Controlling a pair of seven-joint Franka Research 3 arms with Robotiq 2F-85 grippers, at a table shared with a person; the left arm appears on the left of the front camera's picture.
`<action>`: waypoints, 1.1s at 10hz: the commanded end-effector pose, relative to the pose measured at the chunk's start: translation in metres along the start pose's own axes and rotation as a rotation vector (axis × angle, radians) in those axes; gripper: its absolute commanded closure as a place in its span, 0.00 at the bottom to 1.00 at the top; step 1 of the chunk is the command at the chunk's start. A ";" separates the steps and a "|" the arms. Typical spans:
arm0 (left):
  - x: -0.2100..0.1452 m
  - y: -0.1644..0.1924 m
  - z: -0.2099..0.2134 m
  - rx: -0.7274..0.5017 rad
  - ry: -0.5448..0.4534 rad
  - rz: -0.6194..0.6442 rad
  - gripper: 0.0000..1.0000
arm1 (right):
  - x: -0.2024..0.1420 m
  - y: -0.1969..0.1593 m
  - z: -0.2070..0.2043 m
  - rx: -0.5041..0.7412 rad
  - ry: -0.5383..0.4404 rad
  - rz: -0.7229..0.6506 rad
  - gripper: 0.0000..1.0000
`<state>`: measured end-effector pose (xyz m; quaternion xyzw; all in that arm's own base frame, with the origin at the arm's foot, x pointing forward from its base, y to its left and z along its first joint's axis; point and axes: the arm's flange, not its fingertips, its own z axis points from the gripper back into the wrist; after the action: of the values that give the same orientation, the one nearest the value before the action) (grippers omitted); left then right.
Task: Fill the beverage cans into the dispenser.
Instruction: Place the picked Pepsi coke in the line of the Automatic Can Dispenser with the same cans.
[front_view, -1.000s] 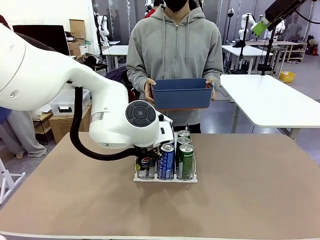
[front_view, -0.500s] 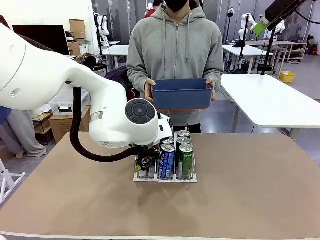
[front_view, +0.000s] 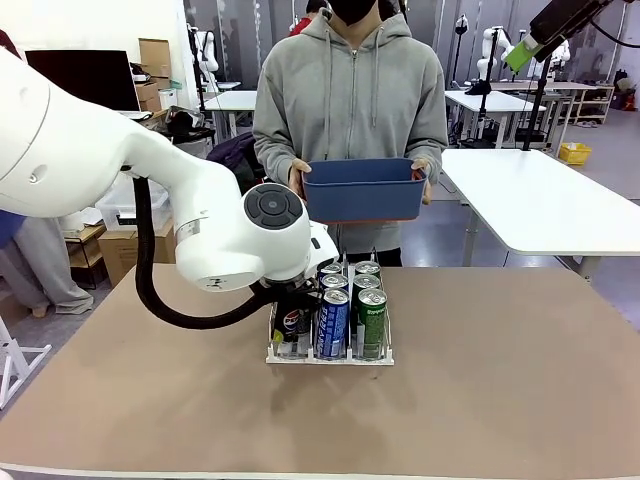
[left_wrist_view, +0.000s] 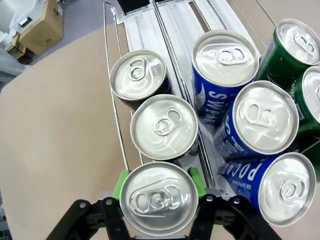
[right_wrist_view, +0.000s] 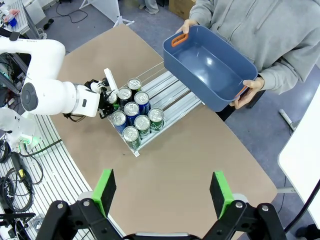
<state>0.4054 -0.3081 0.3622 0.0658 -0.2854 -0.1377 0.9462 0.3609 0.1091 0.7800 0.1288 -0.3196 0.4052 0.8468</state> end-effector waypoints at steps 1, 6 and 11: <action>-0.044 0.027 -0.021 -0.032 0.155 0.009 0.43 | -0.001 0.000 0.000 0.002 -0.001 0.000 0.00; 0.000 0.008 0.008 -0.027 -0.017 0.027 0.03 | -0.001 0.000 0.000 0.002 -0.001 0.000 0.00; 0.012 0.036 0.029 0.009 -0.050 0.109 0.00 | -0.001 0.000 0.000 0.002 -0.001 0.000 0.00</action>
<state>0.4135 -0.2910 0.3857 0.0556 -0.3042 -0.1024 0.9455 0.3608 0.1091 0.7801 0.1288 -0.3196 0.4052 0.8468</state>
